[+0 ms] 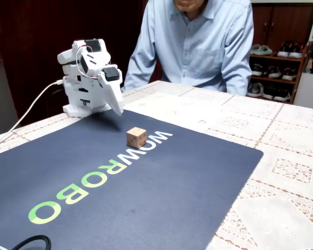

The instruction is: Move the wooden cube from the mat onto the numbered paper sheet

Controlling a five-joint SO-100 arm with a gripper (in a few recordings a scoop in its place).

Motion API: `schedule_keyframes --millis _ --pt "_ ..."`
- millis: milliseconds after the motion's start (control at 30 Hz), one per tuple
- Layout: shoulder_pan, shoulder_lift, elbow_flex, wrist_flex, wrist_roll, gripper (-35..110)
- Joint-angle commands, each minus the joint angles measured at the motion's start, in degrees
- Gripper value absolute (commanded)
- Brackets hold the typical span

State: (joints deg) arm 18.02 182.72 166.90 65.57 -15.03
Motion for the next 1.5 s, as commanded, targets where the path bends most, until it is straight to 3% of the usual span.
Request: schedule_keyframes --millis 0,200,467,600,633,733,767,833,867,1033,1467 --pt "1.49 -6.94 -7.91 -1.05 -2.55 44" --pt "4.04 -25.66 -23.73 -5.71 -1.93 42" --pt "5.45 -45.88 -31.03 -14.5 -1.58 36" --pt "4.83 -58.18 -35.68 -16.87 -2.37 56" --pt "4.13 -61.44 -37.27 -16.61 -2.99 54" --pt "3.34 -70.05 -42.63 -13.89 -1.76 19" --pt "3.87 -72.25 -44.21 -12.74 1.05 15" --pt "3.43 -75.41 -46.58 -11.16 2.29 40" --pt "2.99 -76.11 -47.02 -10.72 2.2 40" --pt "1.58 -76.73 -46.23 -8.53 5.19 27" --pt "2.2 -88.86 -55.9 -3.43 4.39 29"
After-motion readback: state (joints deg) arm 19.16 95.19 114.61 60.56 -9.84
